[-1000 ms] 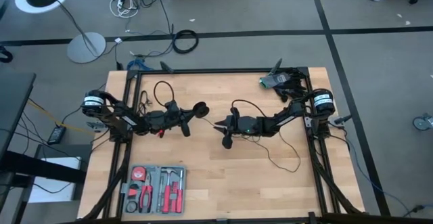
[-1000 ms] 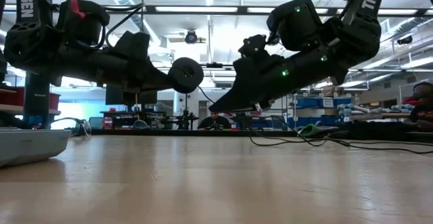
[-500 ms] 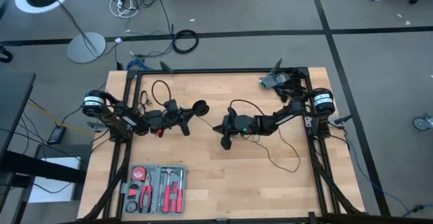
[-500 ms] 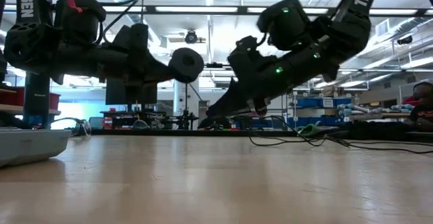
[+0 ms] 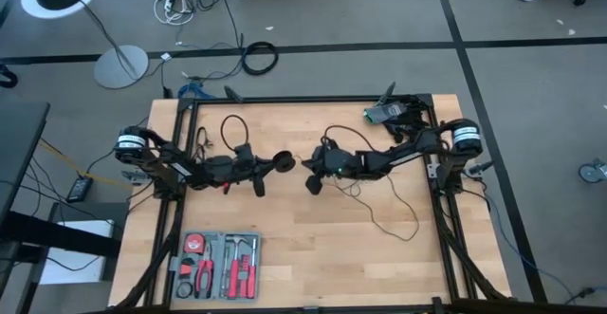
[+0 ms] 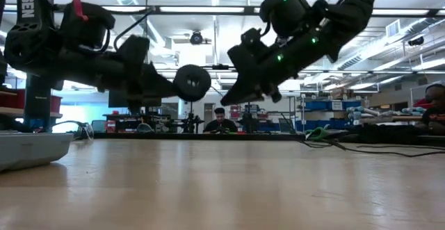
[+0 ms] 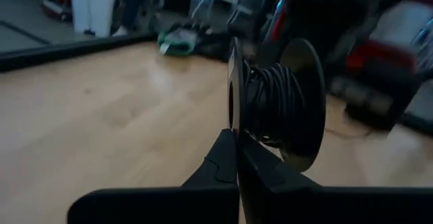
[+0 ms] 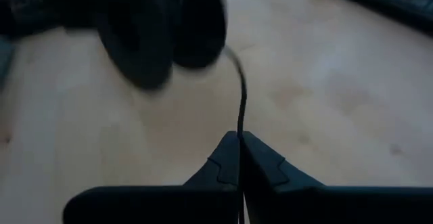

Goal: Coil cords
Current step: Coil the black wire on the spool

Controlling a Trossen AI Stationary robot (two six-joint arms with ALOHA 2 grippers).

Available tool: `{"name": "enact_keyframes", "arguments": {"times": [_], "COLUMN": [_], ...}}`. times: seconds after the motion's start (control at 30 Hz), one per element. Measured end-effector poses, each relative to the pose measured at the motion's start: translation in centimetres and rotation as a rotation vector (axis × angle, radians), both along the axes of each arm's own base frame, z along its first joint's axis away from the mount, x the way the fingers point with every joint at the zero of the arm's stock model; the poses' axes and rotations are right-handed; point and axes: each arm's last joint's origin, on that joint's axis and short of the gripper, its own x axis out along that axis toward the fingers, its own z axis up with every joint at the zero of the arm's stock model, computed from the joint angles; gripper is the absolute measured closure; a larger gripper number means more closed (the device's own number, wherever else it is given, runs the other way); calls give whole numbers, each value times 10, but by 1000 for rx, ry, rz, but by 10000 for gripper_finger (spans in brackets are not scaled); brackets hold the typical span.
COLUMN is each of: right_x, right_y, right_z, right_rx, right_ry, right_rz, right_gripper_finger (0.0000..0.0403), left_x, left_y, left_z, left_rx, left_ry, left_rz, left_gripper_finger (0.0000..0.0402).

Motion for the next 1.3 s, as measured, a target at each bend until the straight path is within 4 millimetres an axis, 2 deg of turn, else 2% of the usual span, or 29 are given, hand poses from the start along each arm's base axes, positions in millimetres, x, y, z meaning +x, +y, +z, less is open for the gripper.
{"name": "enact_keyframes", "arguments": {"times": [0.1, 0.23, 0.43, 0.5, 0.67, 0.8, 1.03, 1.3], "right_x": [1, 18, 35, 41, 56, 66, 63, 57], "right_y": [-11, -20, -12, -10, -7, 1, 11, 28], "right_z": [12, 36, 65, 70, 54, 42, 34, 25], "right_rx": [18, 30, -42, -48, -48, -59, -55, -56], "right_ry": [17, 3, -8, -27, -16, -47, 32, 141], "right_rz": [-14, 41, 110, 119, 129, 155, 186, 213], "right_gripper_finger": [402, 402, 403, 403, 400, 382, 360, 363], "left_x": [-1, 3, 15, 18, 24, 26, 19, 3], "left_y": [1, 2, 4, 5, 6, 6, 6, 5], "left_z": [-5, -9, -6, -3, 0, 2, 9, 9], "left_rx": [1, 6, 16, 20, 22, 5, 0, -1], "left_ry": [58, 117, 156, 144, 143, 119, 0, -78], "left_rz": [25, 57, 129, 150, 160, 165, 180, 177], "left_gripper_finger": [402, 402, 402, 402, 402, 402, 402, 402]}}
